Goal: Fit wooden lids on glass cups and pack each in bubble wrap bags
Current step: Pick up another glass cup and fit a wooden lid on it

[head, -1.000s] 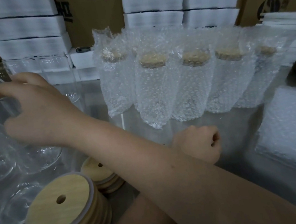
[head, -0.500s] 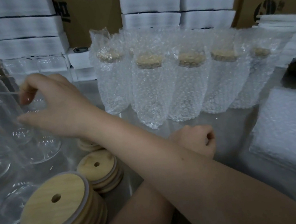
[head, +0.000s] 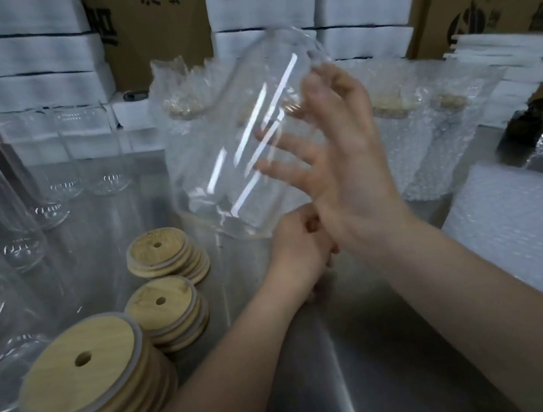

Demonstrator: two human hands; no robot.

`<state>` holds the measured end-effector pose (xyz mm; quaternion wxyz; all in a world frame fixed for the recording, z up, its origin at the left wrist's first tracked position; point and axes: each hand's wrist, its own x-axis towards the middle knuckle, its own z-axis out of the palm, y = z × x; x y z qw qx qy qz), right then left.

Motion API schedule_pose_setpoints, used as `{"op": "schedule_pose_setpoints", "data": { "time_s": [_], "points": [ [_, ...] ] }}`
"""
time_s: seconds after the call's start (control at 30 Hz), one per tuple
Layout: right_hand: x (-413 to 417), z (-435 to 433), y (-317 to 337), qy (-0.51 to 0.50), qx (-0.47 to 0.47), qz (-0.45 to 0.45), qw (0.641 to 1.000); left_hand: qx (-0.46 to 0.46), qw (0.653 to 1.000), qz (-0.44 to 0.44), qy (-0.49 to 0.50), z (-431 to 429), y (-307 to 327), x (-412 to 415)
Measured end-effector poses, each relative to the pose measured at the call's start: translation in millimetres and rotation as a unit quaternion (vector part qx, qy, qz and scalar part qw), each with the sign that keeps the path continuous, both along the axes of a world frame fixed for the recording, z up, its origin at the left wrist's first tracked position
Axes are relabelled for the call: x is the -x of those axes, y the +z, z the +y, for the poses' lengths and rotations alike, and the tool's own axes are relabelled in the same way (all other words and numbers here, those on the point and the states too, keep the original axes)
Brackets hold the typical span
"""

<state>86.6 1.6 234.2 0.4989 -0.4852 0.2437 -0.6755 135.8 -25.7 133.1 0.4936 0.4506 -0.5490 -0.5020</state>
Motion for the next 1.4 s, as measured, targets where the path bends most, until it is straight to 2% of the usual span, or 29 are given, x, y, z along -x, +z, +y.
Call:
{"op": "schedule_pose_setpoints", "data": {
  "time_s": [0.07,0.13,0.2,0.27,0.37,0.47,0.57,0.63,0.83,1.07,1.33,1.4],
  "points": [
    [20.2,0.5,-6.9,-0.003,-0.052,-0.026,0.998,0.004,0.997,0.074,-0.012,1.0,7.8,-2.7],
    [38.4,0.4,-16.6,0.004,-0.103,-0.042,0.994,0.012,0.995,0.097,-0.027,5.9,13.0,-5.5],
    [54.9,-1.8,-29.7,0.004,-0.159,-0.035,0.987,-0.004,0.986,0.166,-0.024,7.7,18.0,-7.2],
    [67.3,-5.1,-41.3,-0.01,-0.188,-0.025,0.982,-0.013,0.982,0.19,-0.01,7.6,20.9,-5.7],
    [75.5,-8.6,-47.4,-0.047,-0.19,0.017,0.981,0.002,0.985,0.174,-0.017,6.5,17.6,-2.2],
    [76.3,-13.1,-52.8,-0.088,-0.126,0.045,0.987,0.016,0.984,0.176,-0.034,15.8,20.7,0.8],
    [72.4,-15.5,-60.5,-0.125,-0.067,0.075,0.987,0.031,0.992,0.118,-0.041,22.9,22.1,7.3],
    [70.3,-16.4,-65.7,-0.142,-0.043,0.109,0.983,0.028,0.992,0.114,-0.047,25.9,23.1,10.4],
    [67.1,-18.3,-73.2,-0.081,-0.01,0.161,0.984,0.05,0.989,0.136,-0.006,29.2,27.2,10.4],
    [63.7,-16.1,-68.6,-0.031,-0.066,0.143,0.987,0.021,0.978,0.209,-0.013,26.0,24.7,5.0],
    [64.1,-15.5,-65.7,0.008,-0.125,0.064,0.99,-0.021,0.983,0.183,-0.012,20.3,26.0,2.0],
    [66.0,-15.6,-64.6,-0.004,-0.117,0.07,0.991,-0.032,0.989,0.145,-0.01,21.9,30.6,4.0]
  ]
}}
